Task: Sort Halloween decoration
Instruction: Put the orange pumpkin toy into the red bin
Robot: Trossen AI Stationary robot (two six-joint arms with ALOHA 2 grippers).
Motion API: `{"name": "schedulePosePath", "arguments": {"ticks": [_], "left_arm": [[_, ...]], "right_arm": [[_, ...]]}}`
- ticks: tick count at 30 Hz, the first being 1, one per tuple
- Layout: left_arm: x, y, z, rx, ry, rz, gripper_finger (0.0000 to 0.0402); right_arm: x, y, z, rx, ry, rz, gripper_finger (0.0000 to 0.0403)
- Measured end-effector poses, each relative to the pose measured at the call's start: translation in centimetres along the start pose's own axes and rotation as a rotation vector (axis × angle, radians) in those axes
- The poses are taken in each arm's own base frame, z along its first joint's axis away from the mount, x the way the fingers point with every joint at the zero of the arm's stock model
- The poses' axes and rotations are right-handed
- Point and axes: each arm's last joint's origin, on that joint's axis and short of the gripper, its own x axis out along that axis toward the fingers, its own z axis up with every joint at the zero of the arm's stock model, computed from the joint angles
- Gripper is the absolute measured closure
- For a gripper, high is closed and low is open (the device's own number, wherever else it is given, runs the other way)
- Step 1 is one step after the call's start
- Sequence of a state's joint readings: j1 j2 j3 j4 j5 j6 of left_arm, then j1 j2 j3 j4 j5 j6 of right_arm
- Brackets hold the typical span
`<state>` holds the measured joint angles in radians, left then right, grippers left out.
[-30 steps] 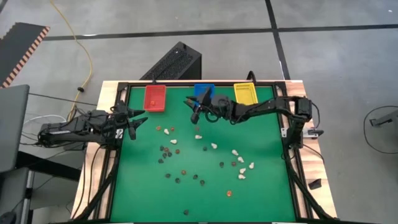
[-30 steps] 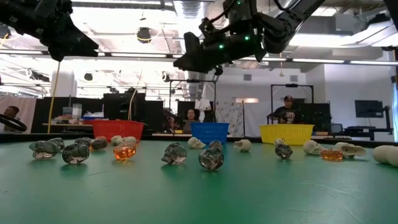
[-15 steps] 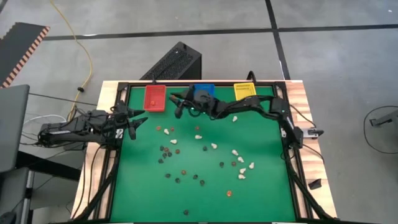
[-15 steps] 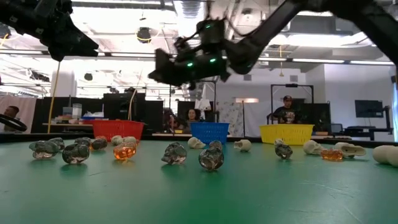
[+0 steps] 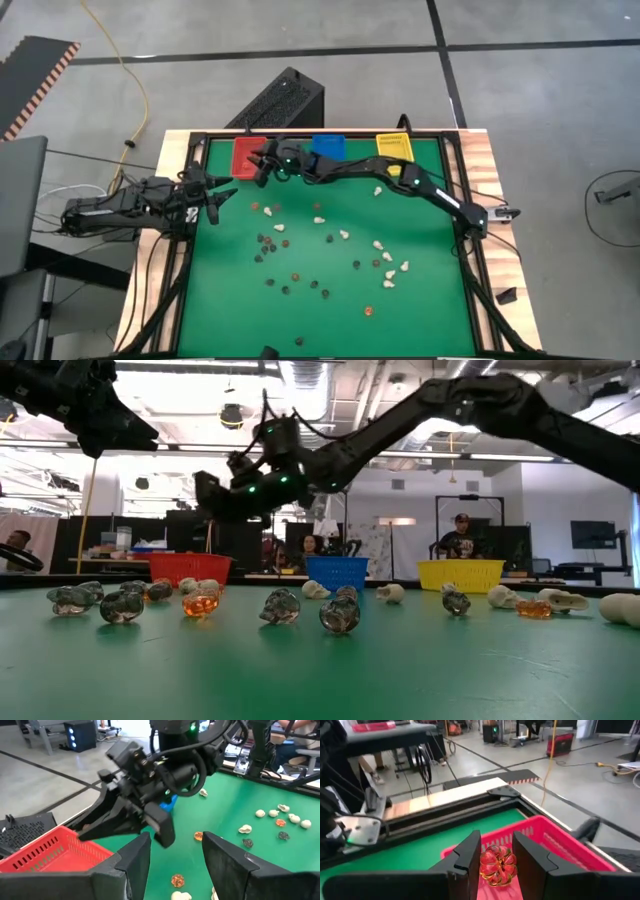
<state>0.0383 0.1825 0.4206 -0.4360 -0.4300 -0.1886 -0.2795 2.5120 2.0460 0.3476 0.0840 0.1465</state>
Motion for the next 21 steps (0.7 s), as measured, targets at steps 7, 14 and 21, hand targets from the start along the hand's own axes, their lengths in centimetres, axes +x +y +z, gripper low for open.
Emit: {"name": "schedulePosePath", "arguments": {"ticks": [7,14,21], "left_arm": [[0.0,0.0,0.0,0.0,0.001,0.0,0.0233],[0.0,0.0,0.0,0.001,0.001,0.0,0.0233],[0.0,0.0,0.0,0.001,0.001,0.0,0.0233]], "right_arm": [[2.3,-0.3,-1.5,0.038,0.046,0.006,0.0272],[2.8,-0.6,-1.7,0.036,0.073,-0.011,0.0271],[2.8,-1.5,-1.8,0.071,0.091,-0.031,0.0264]]}}
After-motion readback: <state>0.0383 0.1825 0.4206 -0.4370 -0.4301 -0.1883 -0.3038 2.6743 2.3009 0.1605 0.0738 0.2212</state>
